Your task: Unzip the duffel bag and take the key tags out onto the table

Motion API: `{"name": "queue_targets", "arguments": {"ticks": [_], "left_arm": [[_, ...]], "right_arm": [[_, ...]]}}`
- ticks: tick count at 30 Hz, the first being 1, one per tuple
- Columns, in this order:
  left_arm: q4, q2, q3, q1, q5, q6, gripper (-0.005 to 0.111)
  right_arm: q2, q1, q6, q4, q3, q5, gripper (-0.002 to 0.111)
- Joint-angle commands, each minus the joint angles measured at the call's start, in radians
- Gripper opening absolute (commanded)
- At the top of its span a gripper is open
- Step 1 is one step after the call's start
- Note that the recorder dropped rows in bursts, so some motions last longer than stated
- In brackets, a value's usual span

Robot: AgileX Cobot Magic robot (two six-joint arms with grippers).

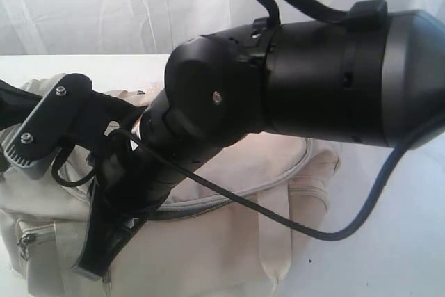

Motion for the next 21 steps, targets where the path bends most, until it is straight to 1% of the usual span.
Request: {"name": "queue_targets", "arguments": {"ticks": [1, 5, 8, 11, 12, 14, 15, 18, 19, 21], "left_arm": [[-0.108, 0.07, -0.086, 0.0, -0.065, 0.058, 0.0], [-0.11, 0.158, -0.192, 0.0, -0.085, 0.038, 0.0], [-0.11, 0.234, -0.258, 0.0, -0.092, -0.006, 0.0], [-0.11, 0.306, -0.294, 0.0, -0.103, -0.043, 0.0], [-0.11, 0.323, -0.298, 0.0, -0.117, -0.064, 0.003], [-0.11, 0.34, -0.305, 0.0, -0.125, -0.085, 0.013], [-0.11, 0.342, -0.305, 0.0, -0.125, -0.087, 0.021], [-0.11, 0.336, -0.305, 0.0, -0.111, -0.094, 0.05], [-0.11, 0.327, -0.305, 0.0, -0.094, -0.094, 0.063], [-0.11, 0.298, -0.305, 0.0, -0.084, -0.11, 0.075]], "right_arm": [[-0.007, 0.001, 0.006, 0.009, 0.002, 0.078, 0.0], [-0.007, 0.001, 0.006, 0.009, 0.002, 0.078, 0.0], [-0.007, 0.001, 0.006, 0.009, 0.002, 0.078, 0.0], [-0.007, 0.001, 0.006, 0.009, 0.002, 0.081, 0.0], [-0.007, 0.001, 0.006, 0.009, 0.002, 0.081, 0.0], [-0.007, 0.001, 0.006, 0.009, 0.002, 0.084, 0.0], [-0.007, 0.001, 0.006, 0.009, 0.002, 0.088, 0.0], [-0.007, 0.001, 0.006, 0.009, 0.002, 0.093, 0.0], [-0.007, 0.001, 0.006, 0.009, 0.002, 0.093, 0.0], [-0.007, 0.001, 0.006, 0.009, 0.002, 0.093, 0.0]]}}
